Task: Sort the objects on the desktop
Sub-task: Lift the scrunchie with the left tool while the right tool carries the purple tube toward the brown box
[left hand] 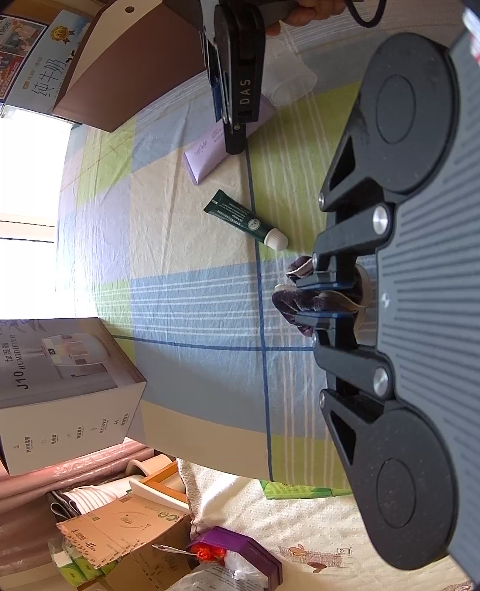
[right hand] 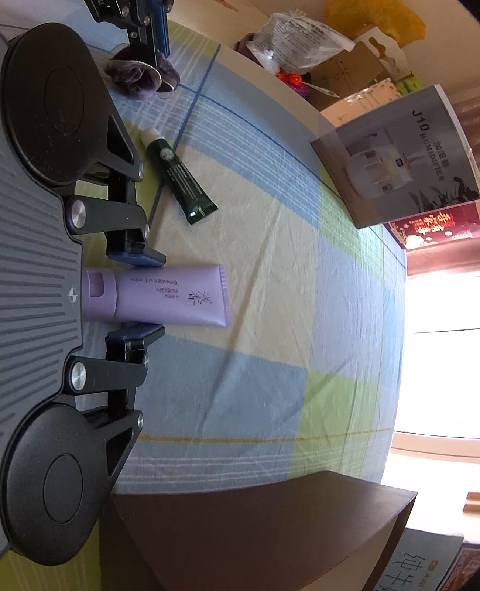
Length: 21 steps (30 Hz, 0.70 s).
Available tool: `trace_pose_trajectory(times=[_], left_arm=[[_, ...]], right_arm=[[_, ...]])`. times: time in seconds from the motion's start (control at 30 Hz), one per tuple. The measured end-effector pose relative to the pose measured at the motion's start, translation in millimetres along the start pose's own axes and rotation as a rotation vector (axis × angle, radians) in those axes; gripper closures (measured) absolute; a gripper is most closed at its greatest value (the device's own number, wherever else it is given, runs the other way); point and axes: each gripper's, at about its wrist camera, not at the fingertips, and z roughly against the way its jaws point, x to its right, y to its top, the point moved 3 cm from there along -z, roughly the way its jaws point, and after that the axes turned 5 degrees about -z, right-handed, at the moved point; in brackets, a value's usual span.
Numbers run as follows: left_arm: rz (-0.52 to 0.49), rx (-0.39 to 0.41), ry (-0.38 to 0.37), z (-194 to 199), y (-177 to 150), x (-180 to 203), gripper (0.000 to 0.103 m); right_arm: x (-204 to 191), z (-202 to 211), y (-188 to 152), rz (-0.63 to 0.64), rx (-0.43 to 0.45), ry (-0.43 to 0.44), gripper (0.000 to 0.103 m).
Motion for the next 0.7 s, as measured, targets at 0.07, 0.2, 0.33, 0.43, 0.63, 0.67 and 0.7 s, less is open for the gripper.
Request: trace_pose_trajectory(times=[0.07, 0.2, 0.33, 0.43, 0.63, 0.67, 0.7], left_arm=[[-0.002, -0.003, -0.001, 3, -3, 2, 0.094], [-0.005, -0.011, -0.005, 8, -9, 7, 0.094], [-0.004, -0.021, -0.024, 16, -18, 14, 0.094], [-0.011, -0.033, -0.036, 22, -26, 22, 0.094], [-0.052, -0.057, -0.081, 34, -42, 52, 0.099], [-0.055, -0.062, -0.093, 35, -45, 57, 0.099], [-0.057, -0.067, -0.107, 36, -47, 63, 0.099]], right_arm=[[-7, 2, -7, 0.016, -0.026, 0.019, 0.073], [-19, 8, -25, 0.040, -0.069, 0.069, 0.073], [-25, 22, -45, 0.082, -0.104, 0.103, 0.073], [-23, 35, -62, 0.110, -0.133, 0.139, 0.073], [2, 70, -101, 0.136, -0.160, 0.169, 0.073], [9, 76, -107, 0.132, -0.160, 0.163, 0.073], [16, 81, -111, 0.124, -0.161, 0.154, 0.073]])
